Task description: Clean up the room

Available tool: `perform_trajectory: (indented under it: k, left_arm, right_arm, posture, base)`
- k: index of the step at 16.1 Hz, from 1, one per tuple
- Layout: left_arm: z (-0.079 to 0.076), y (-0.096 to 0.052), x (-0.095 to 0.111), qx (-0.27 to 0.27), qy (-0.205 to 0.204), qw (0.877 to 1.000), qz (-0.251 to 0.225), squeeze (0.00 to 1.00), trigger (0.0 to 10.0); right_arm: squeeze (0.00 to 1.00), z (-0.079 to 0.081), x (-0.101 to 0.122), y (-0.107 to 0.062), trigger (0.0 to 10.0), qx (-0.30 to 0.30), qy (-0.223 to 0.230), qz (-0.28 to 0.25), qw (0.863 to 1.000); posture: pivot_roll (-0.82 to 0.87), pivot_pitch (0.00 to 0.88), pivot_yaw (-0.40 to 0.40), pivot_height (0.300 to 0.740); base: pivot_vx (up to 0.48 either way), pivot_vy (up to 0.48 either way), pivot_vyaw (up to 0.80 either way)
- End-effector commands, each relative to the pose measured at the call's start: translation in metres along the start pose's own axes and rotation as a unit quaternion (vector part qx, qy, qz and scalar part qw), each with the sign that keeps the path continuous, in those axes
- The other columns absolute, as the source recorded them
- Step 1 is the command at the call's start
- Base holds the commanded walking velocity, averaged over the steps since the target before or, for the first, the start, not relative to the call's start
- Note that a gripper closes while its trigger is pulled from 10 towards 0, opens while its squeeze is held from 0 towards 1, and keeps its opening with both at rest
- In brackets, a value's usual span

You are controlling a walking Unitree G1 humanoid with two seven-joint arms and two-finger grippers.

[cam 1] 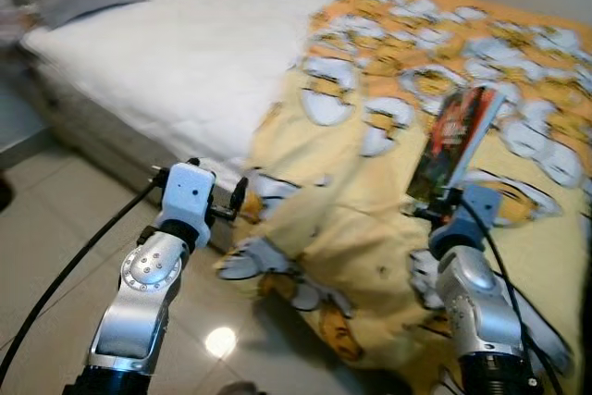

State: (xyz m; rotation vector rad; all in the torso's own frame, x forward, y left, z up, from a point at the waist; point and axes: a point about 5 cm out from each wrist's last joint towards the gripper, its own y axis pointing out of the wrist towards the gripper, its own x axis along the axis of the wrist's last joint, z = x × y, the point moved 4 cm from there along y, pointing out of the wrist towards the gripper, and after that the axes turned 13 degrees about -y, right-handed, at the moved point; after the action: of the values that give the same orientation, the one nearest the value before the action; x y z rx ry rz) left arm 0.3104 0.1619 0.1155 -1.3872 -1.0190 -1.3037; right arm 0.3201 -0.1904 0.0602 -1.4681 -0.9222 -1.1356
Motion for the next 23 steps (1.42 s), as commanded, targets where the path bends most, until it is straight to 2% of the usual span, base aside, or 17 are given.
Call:
perform_trajectory:
  k: [1,16,21,22,23]
  left_arm:
    - [0.0038,0.0002,0.0002,0.005,-0.002,1.000,0.003,0.00,10.0]
    - [0.0065,0.0031,0.0028,0.010,-0.011,1.000,0.000,0.00,10.0]
    - [0.0104,0.0044,0.0036,0.023,-0.008,1.000,-0.001,0.00,10.0]
    - [0.0121,0.0049,0.0040,0.030,-0.024,0.999,-0.005,0.00,10.0]
    - [0.0135,0.0054,0.0053,0.037,-0.023,0.999,-0.008,0.00,10.0]
  right_arm:
    - [0.00,0.0082,0.0137,0.0014,10.0,0.010,-0.001,-0.023,1.000]
    - [0.00,0.0046,0.0120,0.0014,10.0,-0.003,0.005,-0.017,1.000]
    - [0.00,0.0038,0.0139,0.0012,10.0,-0.005,0.000,-0.022,1.000]
    - [0.00,0.0038,0.0146,0.0011,10.0,-0.005,-0.001,-0.025,1.000]
    - [0.00,0.0038,0.0144,0.0012,10.0,-0.005,-0.002,-0.024,1.000]
  posture:
    - [0.19,0.000,-0.004,0.740]
    - [0.18,0.000,0.003,0.740]
    - [0.18,0.000,0.007,0.740]
    - [0.18,0.000,0.007,0.740]
    - [0.18,0.000,0.007,0.740]
  base:
    - [0.000,0.379,0.00]
    - [0.000,0.385,-0.05]
    - [0.000,-0.096,-0.29]
    - [0.000,-0.304,0.00]
    - [0.000,0.000,0.00]
